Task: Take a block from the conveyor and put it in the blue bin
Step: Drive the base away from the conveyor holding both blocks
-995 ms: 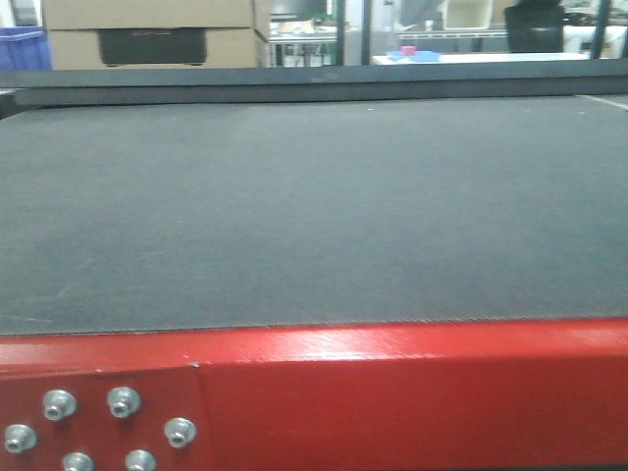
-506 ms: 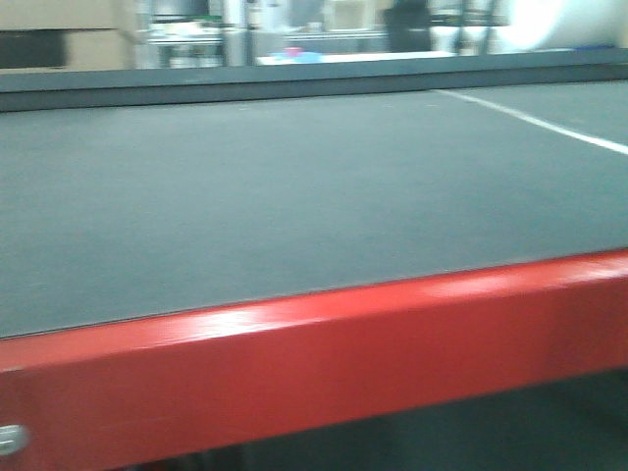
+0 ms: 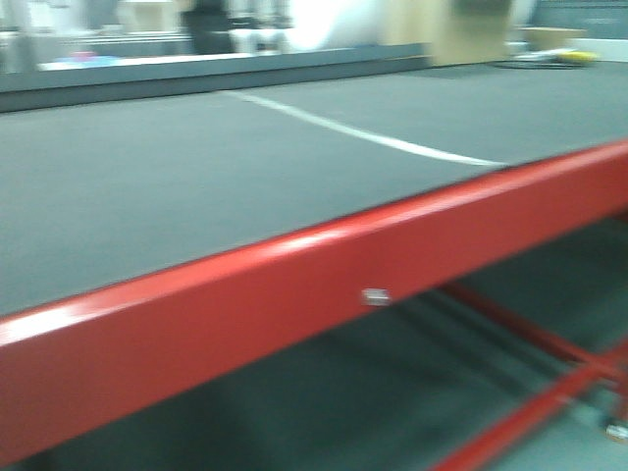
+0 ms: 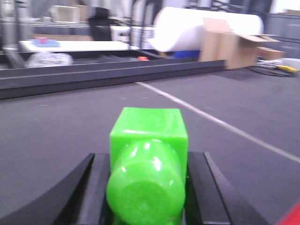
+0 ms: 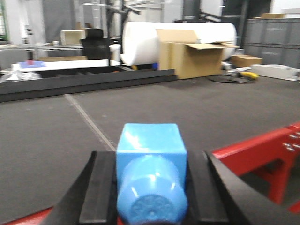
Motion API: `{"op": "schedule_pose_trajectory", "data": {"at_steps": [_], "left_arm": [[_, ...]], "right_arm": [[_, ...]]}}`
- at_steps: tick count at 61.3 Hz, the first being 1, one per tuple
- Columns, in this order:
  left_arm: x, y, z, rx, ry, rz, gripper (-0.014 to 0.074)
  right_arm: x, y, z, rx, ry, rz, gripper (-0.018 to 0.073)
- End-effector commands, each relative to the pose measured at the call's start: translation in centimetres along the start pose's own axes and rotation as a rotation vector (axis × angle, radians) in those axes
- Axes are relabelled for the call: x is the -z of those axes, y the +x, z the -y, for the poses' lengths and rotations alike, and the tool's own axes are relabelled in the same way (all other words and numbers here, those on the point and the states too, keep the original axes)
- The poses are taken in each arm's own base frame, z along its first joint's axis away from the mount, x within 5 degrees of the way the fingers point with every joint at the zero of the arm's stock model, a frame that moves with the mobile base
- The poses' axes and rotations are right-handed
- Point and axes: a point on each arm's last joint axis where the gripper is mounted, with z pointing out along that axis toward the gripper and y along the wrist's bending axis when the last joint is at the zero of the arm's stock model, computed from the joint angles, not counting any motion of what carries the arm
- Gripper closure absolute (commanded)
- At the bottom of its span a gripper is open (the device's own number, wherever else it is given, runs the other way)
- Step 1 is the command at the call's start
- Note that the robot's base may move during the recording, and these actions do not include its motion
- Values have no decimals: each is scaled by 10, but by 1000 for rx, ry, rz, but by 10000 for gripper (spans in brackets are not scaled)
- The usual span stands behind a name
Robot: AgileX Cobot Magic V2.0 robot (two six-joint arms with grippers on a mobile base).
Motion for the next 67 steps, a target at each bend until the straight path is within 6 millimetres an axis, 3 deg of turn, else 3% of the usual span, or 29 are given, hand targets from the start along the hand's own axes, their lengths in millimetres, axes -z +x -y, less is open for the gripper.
{"op": "schedule_pose_trajectory", "data": {"at_steps": [1,67], "left_arm": [[1,-2,1,0,6,15,707],[1,-2,1,0,6,15,707]], "right_arm": [[1,-1,0,5,0,18,721],[1,-1,0,5,0,18,721]]}}
